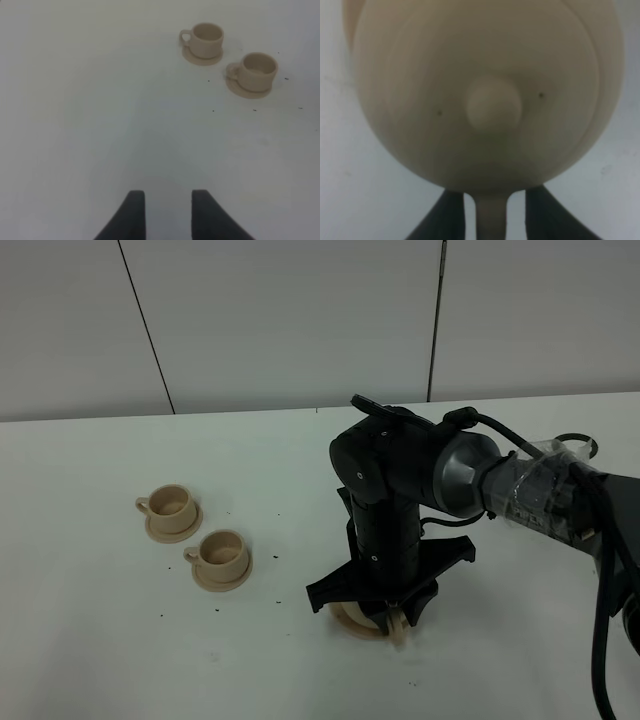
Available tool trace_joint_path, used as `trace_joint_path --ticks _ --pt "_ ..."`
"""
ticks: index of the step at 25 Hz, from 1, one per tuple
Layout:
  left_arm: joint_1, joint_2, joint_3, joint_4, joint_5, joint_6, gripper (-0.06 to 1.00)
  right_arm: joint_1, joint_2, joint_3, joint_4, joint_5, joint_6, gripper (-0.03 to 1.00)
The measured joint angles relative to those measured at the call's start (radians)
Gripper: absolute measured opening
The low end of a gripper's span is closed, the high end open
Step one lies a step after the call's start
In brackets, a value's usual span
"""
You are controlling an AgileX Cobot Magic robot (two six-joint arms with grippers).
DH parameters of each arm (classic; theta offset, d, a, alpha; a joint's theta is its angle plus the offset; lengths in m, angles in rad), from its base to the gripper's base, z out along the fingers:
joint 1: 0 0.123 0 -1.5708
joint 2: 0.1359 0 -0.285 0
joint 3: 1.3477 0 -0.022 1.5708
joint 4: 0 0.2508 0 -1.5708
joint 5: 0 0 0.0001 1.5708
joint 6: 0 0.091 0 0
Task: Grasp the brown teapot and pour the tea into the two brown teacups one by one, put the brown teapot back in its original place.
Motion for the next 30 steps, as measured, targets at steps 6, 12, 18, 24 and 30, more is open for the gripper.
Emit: trace_joint_path --ticks 6,12,18,24,30 --pt "0.0 0.0 0.0 0.0 0.0 -0.001 0.3 0.0 0.0 0.0 -0.01 0.001 -0.028 0.28" --pt "0.0 0.0 0.0 0.0 0.0 -0.001 0.3 0.0 0.0 0.0 -0.023 0.002 -0.046 0.28" --pt "0.0 0.0 0.0 0.0 0.0 -0.001 0.3 0.0 0.0 0.0 -0.023 0.002 -0.07 0.28" --pt "0.0 0.0 0.0 0.0 0.0 -0.001 0.3 0.0 0.0 0.0 -0.029 0.002 -0.083 0.27" --pt "0.0 0.0 0.0 0.0 0.0 -0.001 0.3 0.0 0.0 0.0 -0.029 0.005 -0.087 0.18"
